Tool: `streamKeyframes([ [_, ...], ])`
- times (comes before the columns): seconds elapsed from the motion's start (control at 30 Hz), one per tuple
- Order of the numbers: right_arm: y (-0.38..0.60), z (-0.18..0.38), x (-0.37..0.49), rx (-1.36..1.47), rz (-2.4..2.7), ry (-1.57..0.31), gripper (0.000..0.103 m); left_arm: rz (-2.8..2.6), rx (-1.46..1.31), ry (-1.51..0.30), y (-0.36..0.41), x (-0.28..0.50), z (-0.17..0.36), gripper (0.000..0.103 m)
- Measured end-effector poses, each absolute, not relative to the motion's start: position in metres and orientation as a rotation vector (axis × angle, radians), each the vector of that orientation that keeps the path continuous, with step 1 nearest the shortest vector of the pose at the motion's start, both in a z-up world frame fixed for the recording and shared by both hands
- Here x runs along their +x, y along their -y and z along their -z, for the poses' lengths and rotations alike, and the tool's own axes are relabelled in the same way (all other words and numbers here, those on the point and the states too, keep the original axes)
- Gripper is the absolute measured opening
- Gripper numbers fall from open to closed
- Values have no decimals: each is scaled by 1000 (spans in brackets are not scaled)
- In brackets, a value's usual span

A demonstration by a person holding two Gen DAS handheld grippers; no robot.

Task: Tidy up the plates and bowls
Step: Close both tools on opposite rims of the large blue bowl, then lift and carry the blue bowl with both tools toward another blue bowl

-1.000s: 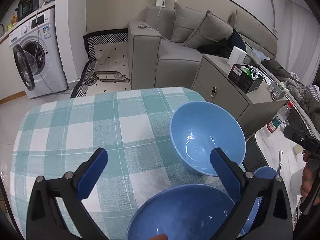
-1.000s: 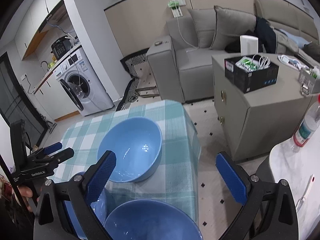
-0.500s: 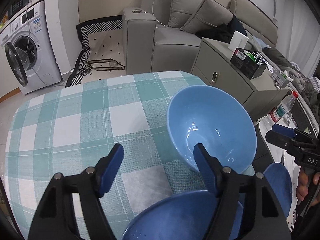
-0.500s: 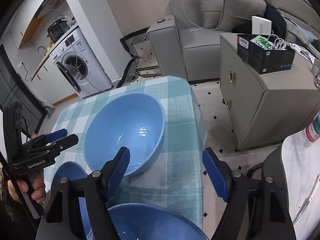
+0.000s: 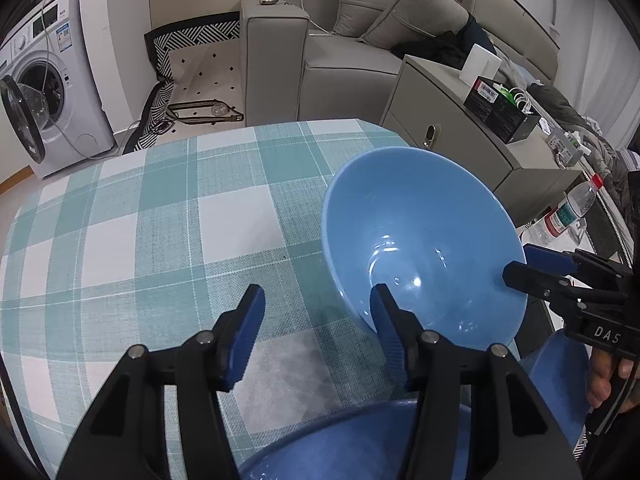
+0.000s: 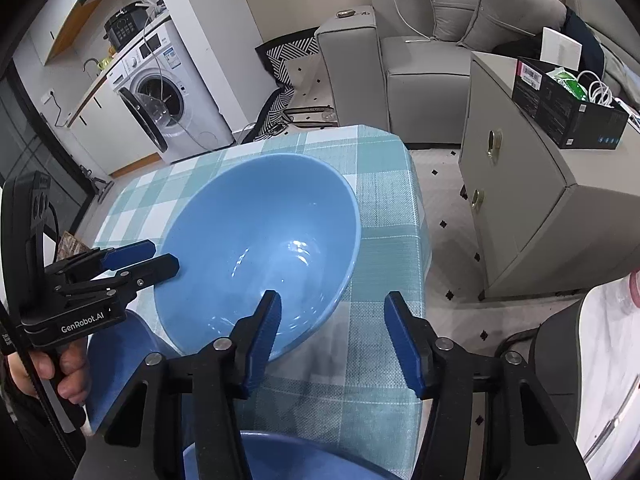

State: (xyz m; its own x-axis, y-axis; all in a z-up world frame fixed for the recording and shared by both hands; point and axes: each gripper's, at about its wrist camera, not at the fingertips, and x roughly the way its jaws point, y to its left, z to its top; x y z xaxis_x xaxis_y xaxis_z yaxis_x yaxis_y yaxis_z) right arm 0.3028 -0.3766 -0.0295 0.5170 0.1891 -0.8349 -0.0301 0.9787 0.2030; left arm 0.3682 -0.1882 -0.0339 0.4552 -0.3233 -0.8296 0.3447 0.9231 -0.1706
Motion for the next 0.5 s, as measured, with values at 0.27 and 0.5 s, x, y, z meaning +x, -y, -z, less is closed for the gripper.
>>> streamKeyframes([
  [0.27, 376, 39, 311, 155, -143, -1033, 42, 436, 40, -1020, 198, 373, 39, 40],
  [0.5, 372, 39, 313, 136, -155, -1029, 33, 449, 68, -1005, 205, 373, 39, 29],
])
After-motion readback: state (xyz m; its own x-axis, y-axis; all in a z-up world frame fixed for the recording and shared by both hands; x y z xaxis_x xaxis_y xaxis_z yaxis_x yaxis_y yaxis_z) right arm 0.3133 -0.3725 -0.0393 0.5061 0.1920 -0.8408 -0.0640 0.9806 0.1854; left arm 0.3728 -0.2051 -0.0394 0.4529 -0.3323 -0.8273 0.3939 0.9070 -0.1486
